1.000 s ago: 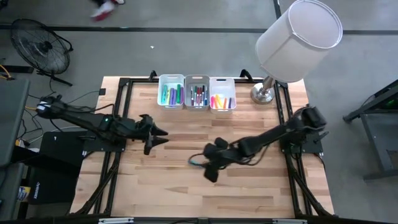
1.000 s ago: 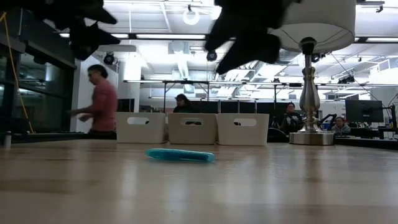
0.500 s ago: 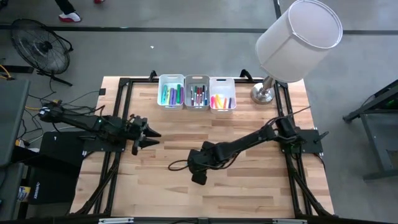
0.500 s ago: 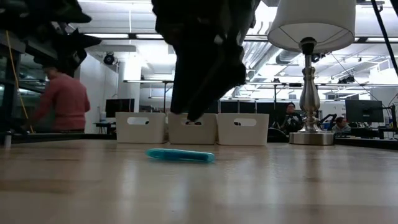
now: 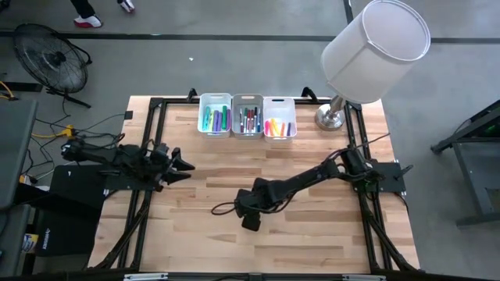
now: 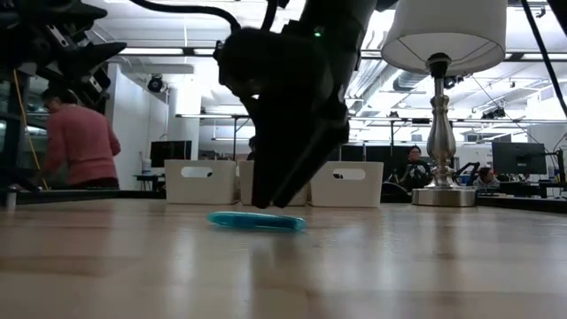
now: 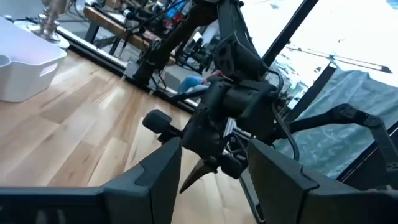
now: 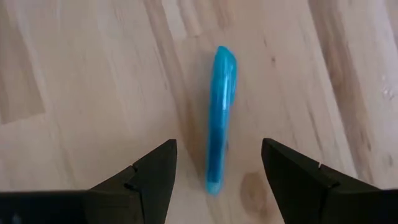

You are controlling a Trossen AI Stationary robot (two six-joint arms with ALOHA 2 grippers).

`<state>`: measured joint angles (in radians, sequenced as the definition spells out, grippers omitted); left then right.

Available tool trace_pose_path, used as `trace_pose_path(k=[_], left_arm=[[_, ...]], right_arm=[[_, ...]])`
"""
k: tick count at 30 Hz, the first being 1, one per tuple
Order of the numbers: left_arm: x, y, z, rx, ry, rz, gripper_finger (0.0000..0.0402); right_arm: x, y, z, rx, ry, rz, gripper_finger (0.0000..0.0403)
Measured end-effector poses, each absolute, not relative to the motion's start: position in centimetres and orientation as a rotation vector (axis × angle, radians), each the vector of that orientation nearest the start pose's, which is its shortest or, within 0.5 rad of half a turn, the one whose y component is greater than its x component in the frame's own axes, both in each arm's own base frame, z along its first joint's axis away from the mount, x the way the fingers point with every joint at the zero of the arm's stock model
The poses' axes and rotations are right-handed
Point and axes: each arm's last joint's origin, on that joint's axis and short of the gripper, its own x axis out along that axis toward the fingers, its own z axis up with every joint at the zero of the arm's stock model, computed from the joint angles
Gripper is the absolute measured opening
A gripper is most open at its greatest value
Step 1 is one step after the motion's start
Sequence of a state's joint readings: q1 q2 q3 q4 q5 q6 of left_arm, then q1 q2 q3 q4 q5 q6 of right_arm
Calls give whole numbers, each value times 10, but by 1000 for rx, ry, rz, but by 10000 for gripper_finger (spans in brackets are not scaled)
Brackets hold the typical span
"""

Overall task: Pick & Place Markers
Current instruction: Put the blue pen into the right white bin

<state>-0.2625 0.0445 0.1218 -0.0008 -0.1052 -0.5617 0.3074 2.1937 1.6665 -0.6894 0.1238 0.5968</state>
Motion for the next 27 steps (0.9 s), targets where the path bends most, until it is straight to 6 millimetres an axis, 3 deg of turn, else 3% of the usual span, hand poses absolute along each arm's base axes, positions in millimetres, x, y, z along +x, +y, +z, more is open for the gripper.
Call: trace_pose_path(k=[12,23,27], left_arm=[[88,-21,197,-587,-38,-196,181],[89,-21,187,-571,51,-162,181],[89,-21,184,-565,82,-152,181]], right_arm=[[433,113,145,236,1173,-160,224],[423,120,129,219,1164,-151,223],[423,122,129,161,1164,-108,194]])
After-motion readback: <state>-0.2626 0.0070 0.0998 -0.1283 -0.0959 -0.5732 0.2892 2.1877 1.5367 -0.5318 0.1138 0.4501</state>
